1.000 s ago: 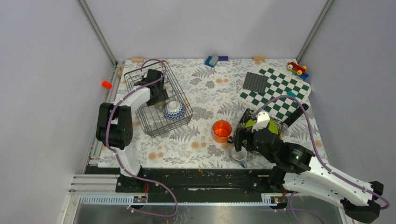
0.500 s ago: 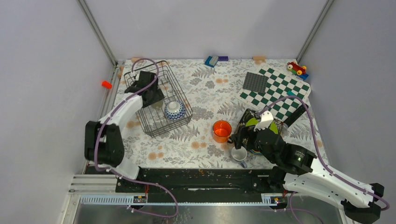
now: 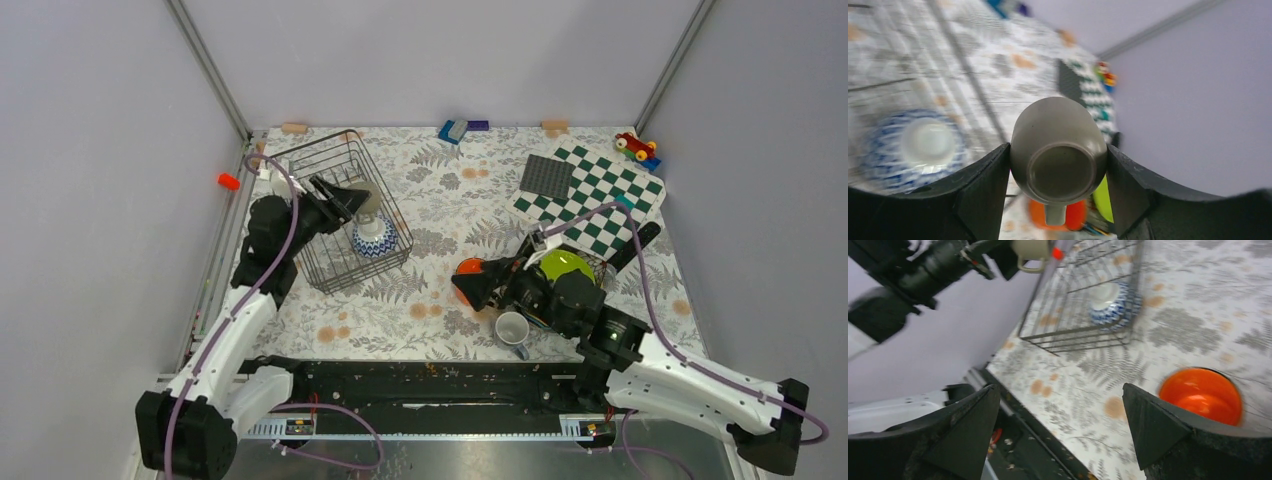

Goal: Unload the mixed dishes from the dish rack
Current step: Pick up the cup from the dish rack.

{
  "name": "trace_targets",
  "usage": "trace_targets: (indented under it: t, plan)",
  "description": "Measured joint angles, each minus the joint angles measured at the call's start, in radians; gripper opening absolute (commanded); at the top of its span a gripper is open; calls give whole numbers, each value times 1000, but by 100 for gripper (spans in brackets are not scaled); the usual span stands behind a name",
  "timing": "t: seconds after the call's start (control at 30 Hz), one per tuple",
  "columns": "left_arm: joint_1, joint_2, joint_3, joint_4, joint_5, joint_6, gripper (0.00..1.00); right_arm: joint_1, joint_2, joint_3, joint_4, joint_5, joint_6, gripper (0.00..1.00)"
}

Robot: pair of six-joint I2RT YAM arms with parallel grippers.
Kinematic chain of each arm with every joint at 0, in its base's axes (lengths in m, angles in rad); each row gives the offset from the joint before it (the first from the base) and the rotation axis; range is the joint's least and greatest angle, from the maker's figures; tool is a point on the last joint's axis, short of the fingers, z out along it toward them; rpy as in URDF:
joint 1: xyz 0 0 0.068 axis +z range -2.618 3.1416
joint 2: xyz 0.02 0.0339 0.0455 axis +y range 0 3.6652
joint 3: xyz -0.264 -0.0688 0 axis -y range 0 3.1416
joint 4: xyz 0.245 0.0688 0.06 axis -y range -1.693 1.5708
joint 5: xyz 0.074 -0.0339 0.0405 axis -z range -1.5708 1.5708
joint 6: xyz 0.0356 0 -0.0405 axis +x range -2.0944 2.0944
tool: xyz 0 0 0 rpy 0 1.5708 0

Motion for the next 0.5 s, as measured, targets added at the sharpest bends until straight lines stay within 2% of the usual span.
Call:
trace_targets:
  t: [0.17,0.33,0.5]
  plan:
    - [-87,-71,-109,291,178,-173,0,0,153,2,256,-157,21,99]
    - [-218,-143,-148,463,232,-253,0,0,327,23,427,-247,28,96]
    - [-297,-210,-196,630,246,-301,0,0,375,23,608,-289,44,90]
